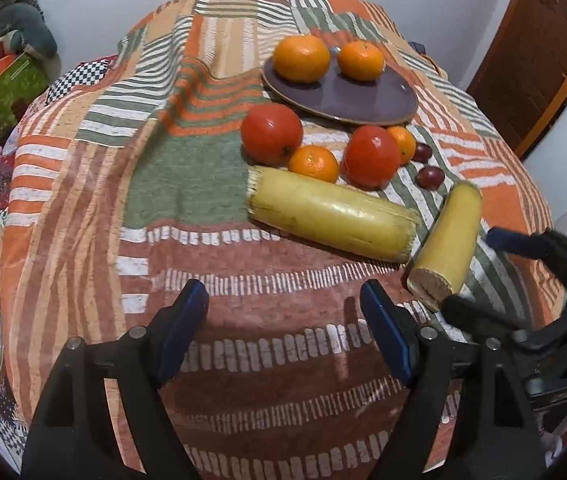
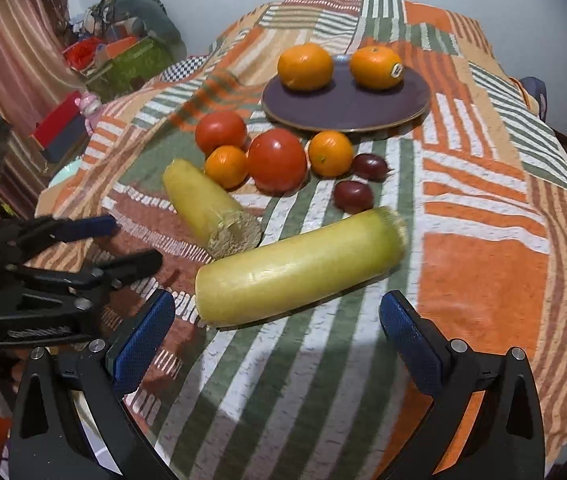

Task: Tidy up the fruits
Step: 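Grasp the long yellow corn cob with the left tool while the right tool grasps the other cob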

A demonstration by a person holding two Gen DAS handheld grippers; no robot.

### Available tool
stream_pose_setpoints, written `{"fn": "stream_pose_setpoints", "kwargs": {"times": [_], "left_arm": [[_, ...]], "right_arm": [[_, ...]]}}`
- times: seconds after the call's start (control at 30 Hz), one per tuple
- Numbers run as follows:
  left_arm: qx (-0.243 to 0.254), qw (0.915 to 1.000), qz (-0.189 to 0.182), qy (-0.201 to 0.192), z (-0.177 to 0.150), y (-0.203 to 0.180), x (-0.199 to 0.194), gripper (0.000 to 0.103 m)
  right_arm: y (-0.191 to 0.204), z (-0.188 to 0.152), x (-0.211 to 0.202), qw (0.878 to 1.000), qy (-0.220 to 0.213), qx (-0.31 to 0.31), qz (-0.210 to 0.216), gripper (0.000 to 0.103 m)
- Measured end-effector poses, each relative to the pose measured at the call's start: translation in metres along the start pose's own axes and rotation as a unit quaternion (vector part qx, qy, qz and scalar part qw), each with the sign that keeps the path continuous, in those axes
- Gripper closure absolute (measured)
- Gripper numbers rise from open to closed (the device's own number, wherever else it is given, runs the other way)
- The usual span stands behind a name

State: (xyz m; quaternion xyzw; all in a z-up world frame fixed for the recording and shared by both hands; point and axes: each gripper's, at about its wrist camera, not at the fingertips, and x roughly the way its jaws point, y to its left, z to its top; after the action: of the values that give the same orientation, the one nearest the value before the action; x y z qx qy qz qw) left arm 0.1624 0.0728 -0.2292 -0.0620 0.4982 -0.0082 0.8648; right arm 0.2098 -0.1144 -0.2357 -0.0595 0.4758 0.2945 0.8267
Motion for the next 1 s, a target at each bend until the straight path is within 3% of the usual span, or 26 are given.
{"fn": "stream_pose_setpoints", "kwargs": {"times": [0.2,0.27,0.43,0.6,0.73,1.0], "left_arm": [[-0.015,0.9994,-0.031,-0.001,0.009,-0.004,-0.003,0.023],[-0.009,0.9993,-0.037,0.002,0.012,-0.014,0.001,0.023],[0.008,0.9987,-0.049,0.014,0.015,-0.04,0.016,0.023],[0.013,0.9999,0.007,0.007,0.016,-0.048,0.029,0.024],[0.011,0.9999,0.0,0.001,0.013,-0.039,0.023,0.027],[-0.012,0.9992,0.038,0.002,-0.003,0.013,0.004,0.029]], "right_arm": [[-0.008,-0.003,-0.002,1.0,-0.003,0.001,-0.008,0.007],[-0.018,-0.005,-0.008,1.0,-0.001,0.01,0.011,0.011],[-0.03,-0.015,-0.022,1.0,-0.008,0.008,0.001,0.017],[-0.044,-0.019,-0.034,1.0,-0.015,0.011,-0.011,0.02],[-0.056,-0.021,-0.044,0.999,-0.021,0.018,-0.026,0.02],[-0.073,-0.024,-0.057,0.997,-0.03,0.019,-0.065,0.02]]}}
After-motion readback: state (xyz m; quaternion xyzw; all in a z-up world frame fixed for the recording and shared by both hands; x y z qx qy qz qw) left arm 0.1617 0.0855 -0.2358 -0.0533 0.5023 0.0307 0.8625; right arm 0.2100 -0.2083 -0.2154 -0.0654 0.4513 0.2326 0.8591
